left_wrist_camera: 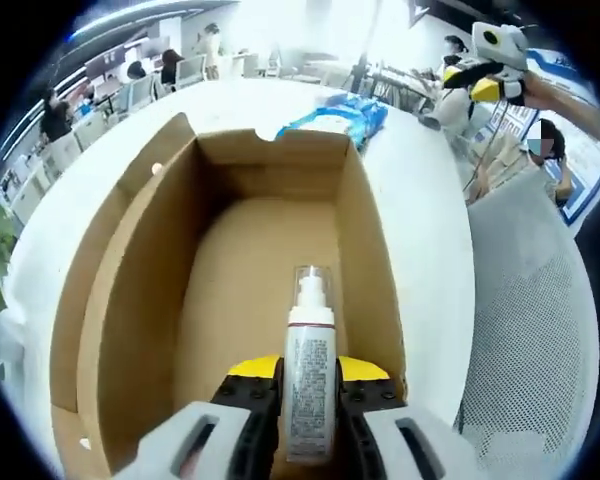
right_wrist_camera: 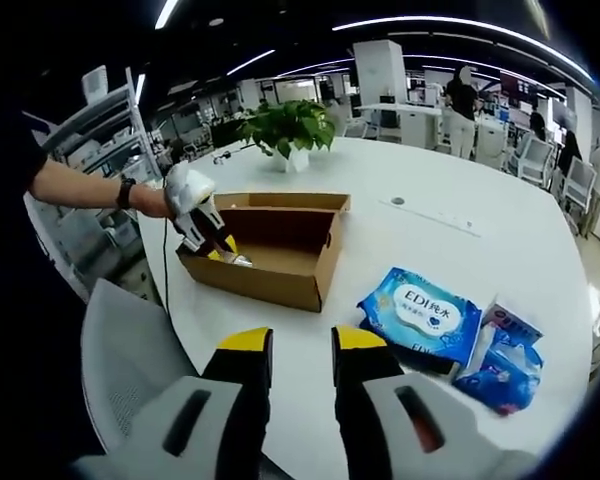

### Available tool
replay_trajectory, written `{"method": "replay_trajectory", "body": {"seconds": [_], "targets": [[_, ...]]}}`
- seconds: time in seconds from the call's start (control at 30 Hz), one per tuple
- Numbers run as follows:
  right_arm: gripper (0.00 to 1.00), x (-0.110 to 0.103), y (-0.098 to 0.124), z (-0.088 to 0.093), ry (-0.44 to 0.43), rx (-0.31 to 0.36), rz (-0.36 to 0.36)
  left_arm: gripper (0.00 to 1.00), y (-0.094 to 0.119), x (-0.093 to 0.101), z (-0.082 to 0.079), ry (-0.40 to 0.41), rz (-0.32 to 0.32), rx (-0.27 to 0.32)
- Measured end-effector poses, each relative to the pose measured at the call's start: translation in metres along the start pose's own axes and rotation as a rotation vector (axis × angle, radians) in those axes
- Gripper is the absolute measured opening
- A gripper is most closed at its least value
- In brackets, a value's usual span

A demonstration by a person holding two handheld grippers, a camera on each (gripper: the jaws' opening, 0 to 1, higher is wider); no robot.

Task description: Operate the shoe box by opening the lid, removing the specified soft item, and placing it in the target area until the item is outside and the box remains undamaged.

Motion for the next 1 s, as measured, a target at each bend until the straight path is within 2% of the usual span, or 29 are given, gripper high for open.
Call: {"method": "replay_trajectory", "body": {"seconds": [0.13,0.23,0.47,0.67,1.0], "targets": [[0.22,-0.004,-0.003,-0.005,0.013,0.009,-0.015,0.19,0.009,0.004,-0.016,-0.013,0.003,0.065],[0.23,-0.006,-0.005,-0.009,0.023,0.017,-0.029,0.19,0.013,0.01,-0.028,-0.045,0.009,0.088],[0.23,-0.011,-0.009,-0.011,0.06,0.014,-0.049,0.19,0.015,0.027,-0.057,-0.151,0.019,0.104],[0.24,-0.014,-0.012,-0.012,0.082,0.016,-0.063,0.19,0.014,0.046,-0.084,-0.241,0.055,0.123],[0.28,-0.019,-0.013,-0.017,0.128,0.032,-0.088,0.19,0.013,0.079,-0.117,-0.355,0.119,0.153]]}}
Point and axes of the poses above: the point that each gripper's makers call its tool centre point, and the gripper's own axes: y roughly backward along the fingers, x roughly to its right, z roughly out of its underside, the point moved 7 cm from there along y, roughly backward along the fingers, and after that the axes turned 13 degrees about z, right-handed, at the moved point
